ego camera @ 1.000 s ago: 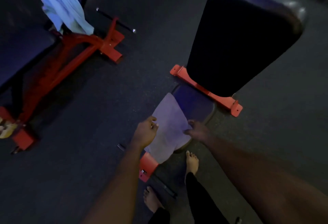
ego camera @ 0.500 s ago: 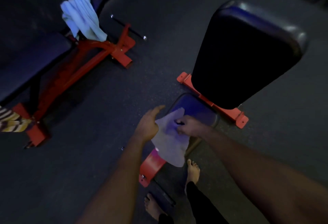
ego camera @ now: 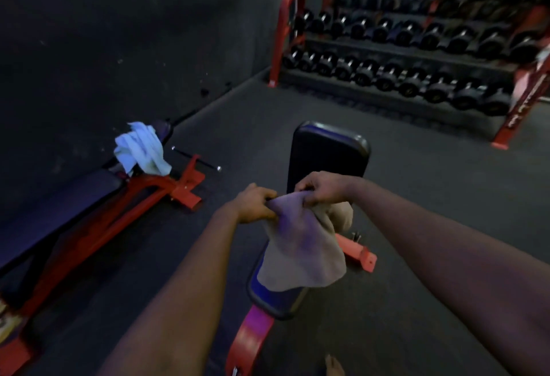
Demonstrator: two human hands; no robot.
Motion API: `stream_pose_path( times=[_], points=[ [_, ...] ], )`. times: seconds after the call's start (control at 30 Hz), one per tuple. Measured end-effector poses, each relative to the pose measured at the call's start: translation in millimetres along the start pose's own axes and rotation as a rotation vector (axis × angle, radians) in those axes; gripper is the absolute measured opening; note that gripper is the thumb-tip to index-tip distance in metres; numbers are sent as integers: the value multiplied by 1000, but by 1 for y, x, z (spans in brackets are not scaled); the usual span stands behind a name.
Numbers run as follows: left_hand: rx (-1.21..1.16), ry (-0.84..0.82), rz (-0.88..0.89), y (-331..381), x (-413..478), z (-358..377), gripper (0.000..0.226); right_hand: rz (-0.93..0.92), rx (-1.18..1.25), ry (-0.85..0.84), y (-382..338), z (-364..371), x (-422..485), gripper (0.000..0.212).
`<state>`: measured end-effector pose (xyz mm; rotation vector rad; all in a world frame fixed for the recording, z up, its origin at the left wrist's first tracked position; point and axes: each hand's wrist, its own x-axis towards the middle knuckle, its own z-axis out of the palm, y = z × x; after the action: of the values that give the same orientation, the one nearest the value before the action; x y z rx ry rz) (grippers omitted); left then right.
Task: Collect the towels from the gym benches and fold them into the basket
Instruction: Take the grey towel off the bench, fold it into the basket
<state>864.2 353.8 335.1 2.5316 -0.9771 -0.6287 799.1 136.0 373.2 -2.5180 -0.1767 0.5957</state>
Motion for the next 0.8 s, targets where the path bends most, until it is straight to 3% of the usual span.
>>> stream_pose_path(
  times=[0.27,0.37,0.5,0.6,0.7,0.8],
  points=[
    [104,345,44,49,-45,-82,13,137,-184,172,-5,-24,-50,20],
    [137,462,60,63,-62,-105,18,224,-246,379,5,-21,-56,13],
    [185,420,13,80,-79,-126,32,286,-276,544,-1,-29,-66,20],
    [293,336,-48,78,-92,-138,45,378,-321,652,0,-41,-69,14],
    [290,316,-151,60,-107,-150,38,451,-369,700,9,-50,-72,16],
    [315,412,-221,41,-116,-164,27,481,-375,698,14,-54,-74,15]
  ],
)
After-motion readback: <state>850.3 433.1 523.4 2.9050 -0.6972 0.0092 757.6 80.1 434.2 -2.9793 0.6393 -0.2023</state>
